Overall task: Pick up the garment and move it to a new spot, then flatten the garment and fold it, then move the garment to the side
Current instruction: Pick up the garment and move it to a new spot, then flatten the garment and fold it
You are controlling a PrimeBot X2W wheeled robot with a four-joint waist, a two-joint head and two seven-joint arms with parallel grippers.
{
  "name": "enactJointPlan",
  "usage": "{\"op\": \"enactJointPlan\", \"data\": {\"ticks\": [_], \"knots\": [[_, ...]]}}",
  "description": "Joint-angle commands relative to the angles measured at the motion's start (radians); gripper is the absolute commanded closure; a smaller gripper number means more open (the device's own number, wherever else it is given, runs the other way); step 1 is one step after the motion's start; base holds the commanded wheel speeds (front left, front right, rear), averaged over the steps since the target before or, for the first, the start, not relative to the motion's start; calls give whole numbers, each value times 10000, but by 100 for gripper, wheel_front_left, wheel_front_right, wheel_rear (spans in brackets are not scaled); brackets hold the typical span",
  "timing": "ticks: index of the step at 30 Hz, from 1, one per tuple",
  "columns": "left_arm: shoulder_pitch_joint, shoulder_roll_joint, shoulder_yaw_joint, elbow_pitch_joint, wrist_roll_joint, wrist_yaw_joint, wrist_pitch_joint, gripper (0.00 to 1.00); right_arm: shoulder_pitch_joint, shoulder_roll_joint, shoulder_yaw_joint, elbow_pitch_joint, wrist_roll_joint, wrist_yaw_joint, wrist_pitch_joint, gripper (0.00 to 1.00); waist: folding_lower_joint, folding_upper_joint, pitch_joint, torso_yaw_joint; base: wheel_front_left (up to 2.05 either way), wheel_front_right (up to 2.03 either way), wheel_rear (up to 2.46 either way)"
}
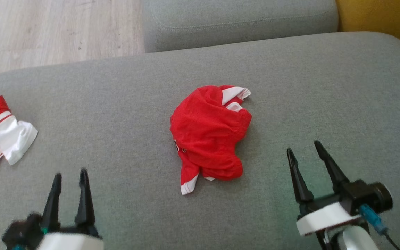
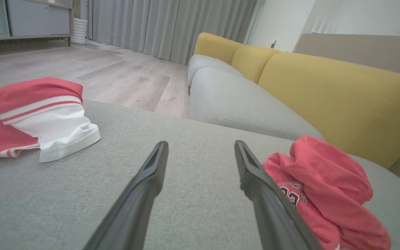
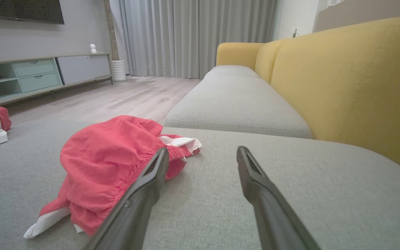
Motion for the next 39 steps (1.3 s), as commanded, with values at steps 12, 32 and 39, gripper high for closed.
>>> {"op": "enactJointPlan", "data": {"ticks": [12, 32, 39], "knots": [[555, -1697, 2580, 417, 2686, -1435, -108, 0, 213, -26, -395, 41, 790, 67, -111, 0, 0, 0, -303, 69, 0, 0, 0], [342, -1982, 2530, 788, 2972, -1733, -108, 0, 205, -26, -416, 561, 1057, 67, -111, 0, 0, 0, -340, -141, 0, 0, 0], [273, -1938, 2413, 808, 2964, -1734, -108, 0, 188, -26, -400, 577, 1054, 67, -111, 0, 0, 0, -282, -165, 0, 0, 0]]}}
